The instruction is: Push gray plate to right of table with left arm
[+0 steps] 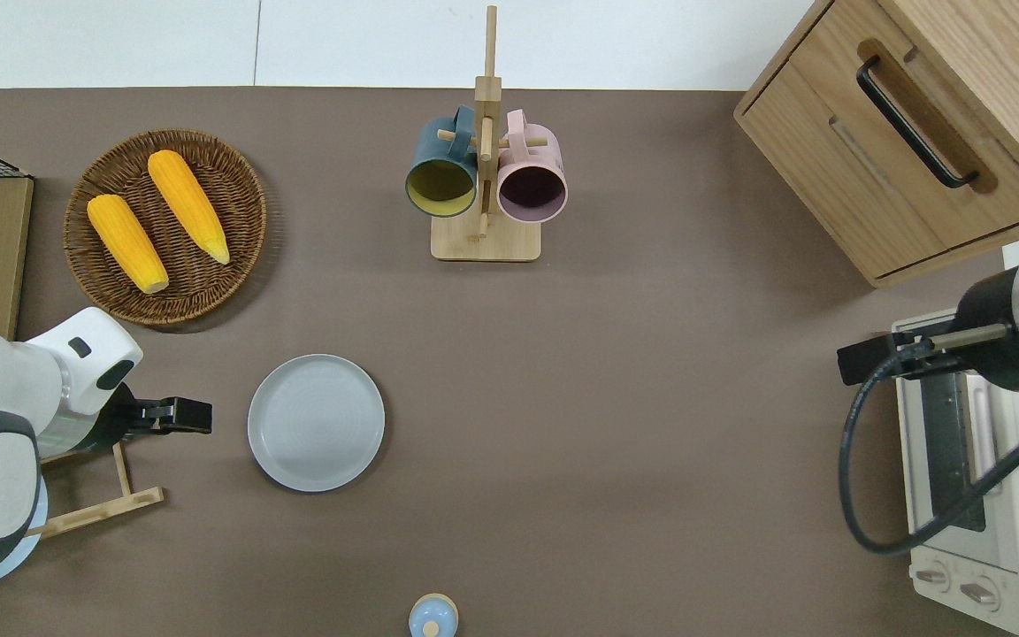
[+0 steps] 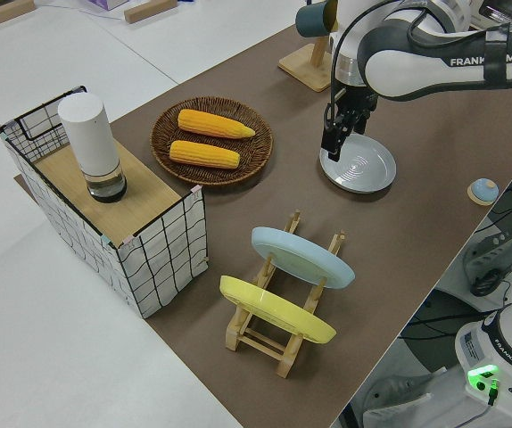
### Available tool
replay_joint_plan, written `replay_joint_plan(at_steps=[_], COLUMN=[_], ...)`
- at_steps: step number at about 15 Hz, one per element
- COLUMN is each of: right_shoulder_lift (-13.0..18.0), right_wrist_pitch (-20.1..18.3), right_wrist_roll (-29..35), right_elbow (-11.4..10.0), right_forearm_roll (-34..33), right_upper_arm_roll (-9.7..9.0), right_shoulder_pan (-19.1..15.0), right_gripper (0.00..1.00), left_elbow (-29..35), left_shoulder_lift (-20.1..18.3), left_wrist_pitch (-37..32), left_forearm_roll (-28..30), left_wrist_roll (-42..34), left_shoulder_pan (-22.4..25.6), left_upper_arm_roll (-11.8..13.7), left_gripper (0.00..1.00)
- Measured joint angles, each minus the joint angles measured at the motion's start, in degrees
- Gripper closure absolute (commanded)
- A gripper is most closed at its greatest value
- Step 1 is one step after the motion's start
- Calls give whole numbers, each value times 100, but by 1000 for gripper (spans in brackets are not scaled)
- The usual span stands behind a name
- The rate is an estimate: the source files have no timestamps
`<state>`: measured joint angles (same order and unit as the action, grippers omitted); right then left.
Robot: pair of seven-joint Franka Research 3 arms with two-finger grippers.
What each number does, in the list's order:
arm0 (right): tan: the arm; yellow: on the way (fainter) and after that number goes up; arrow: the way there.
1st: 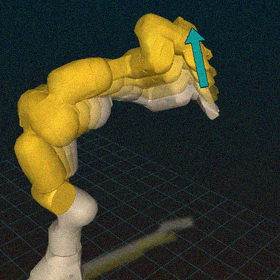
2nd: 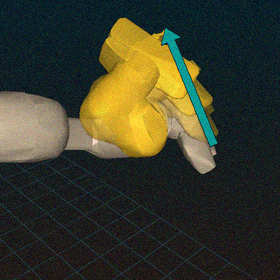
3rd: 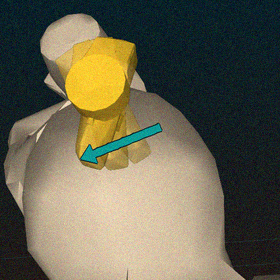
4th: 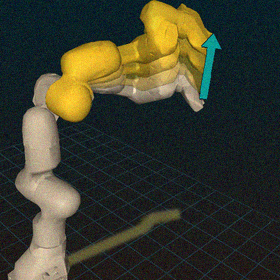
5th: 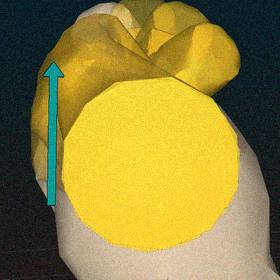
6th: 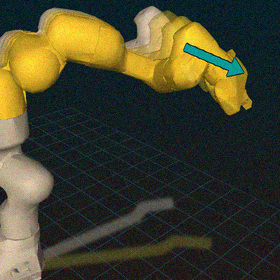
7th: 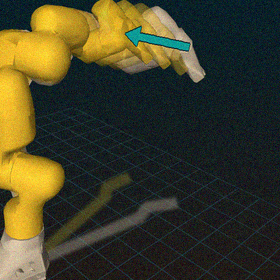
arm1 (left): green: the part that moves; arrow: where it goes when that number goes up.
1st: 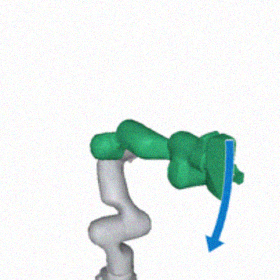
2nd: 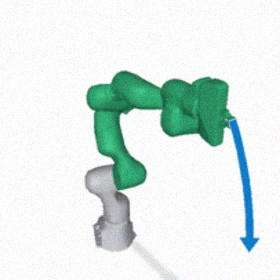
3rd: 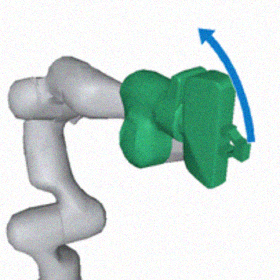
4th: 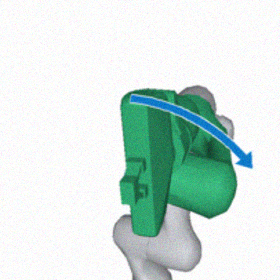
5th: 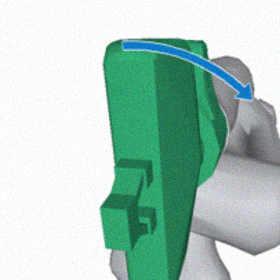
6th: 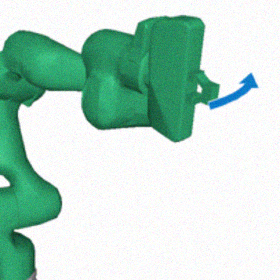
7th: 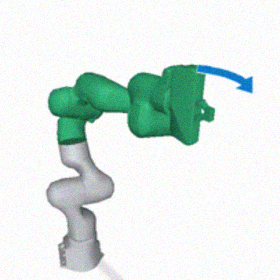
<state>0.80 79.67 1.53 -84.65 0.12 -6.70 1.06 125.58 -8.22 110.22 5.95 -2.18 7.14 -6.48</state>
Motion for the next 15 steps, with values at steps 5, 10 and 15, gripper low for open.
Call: replay_joint_plan(at_steps=[5,10,15], right_shoulder_lift=[0,0,0], right_wrist_pitch=[0,0,0], right_wrist_roll=[0,0,0], right_elbow=[0,0,0], right_forearm_roll=[0,0,0], right_upper_arm_roll=[0,0,0], right_shoulder_pan=[0,0,0], right_gripper=[17,17,17], left_elbow=[650,958,1467], left_shoulder_lift=[5,4,11], left_wrist_pitch=[857,1302,2012], left_forearm_roll=[5,5,5], left_wrist_roll=[10,77,302], left_shoulder_pan=[2,0,-79], left_upper_arm_roll=[-4,-20,-96], left_gripper=[7,7,7])
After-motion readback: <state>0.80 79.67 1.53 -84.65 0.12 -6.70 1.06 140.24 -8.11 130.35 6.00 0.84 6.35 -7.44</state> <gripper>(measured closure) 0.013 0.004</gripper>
